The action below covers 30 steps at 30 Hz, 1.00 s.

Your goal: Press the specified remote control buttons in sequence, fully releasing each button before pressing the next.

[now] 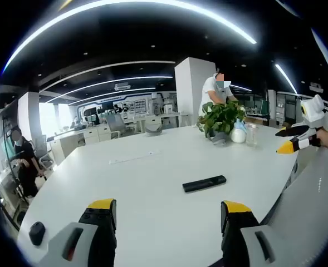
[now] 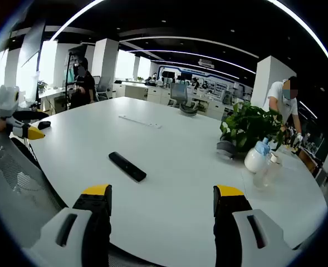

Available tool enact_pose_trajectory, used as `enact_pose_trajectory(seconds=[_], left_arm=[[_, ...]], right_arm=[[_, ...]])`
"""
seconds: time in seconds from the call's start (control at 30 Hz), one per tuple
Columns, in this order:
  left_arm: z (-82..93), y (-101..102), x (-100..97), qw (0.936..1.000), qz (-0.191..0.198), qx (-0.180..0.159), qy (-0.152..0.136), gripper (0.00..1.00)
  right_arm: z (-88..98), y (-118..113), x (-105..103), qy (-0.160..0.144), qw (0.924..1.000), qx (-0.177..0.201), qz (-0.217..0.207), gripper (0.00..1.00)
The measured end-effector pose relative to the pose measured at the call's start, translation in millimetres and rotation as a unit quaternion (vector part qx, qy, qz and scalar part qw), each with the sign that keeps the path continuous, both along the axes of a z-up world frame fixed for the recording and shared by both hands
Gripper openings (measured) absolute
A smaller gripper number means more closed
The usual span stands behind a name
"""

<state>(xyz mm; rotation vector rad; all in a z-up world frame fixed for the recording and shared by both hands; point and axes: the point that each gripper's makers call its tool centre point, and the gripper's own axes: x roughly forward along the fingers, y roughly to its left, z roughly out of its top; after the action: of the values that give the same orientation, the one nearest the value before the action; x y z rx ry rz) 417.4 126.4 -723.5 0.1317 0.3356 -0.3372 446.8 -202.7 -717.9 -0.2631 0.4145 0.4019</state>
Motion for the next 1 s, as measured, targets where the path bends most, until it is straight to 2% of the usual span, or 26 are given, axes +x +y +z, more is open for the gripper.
enact_pose_trajectory(seconds=[0.67,0.77,0.83,1.0], left_arm=[[-3.3,-3.1,-0.4,0.9999,-0.011,-0.003,0.009,0.79],[-3.7,-6.6,-1.2,0.9997,-0.02,-0.004,0.01,0.79],[-5.5,-10.0,-2.6,0.9994,-0.029,-0.008,0.016,0.79],[-6.6,-11.8,-3.4,0.9993,-0.032,-0.005,0.02,0.79]], right_arm=[[-0.8,0.9,-0.9,0.004,1.0,0.002,0.001,0.74],[3.9,-1.2,-0.5,-0.002,0.9996,0.026,-0.007,0.7],[3.8,-0.9,-0.8,0.003,0.9993,0.037,-0.007,0.7],[0.1,9.3,-4.0,0.004,0.9998,0.007,0.018,0.71]])
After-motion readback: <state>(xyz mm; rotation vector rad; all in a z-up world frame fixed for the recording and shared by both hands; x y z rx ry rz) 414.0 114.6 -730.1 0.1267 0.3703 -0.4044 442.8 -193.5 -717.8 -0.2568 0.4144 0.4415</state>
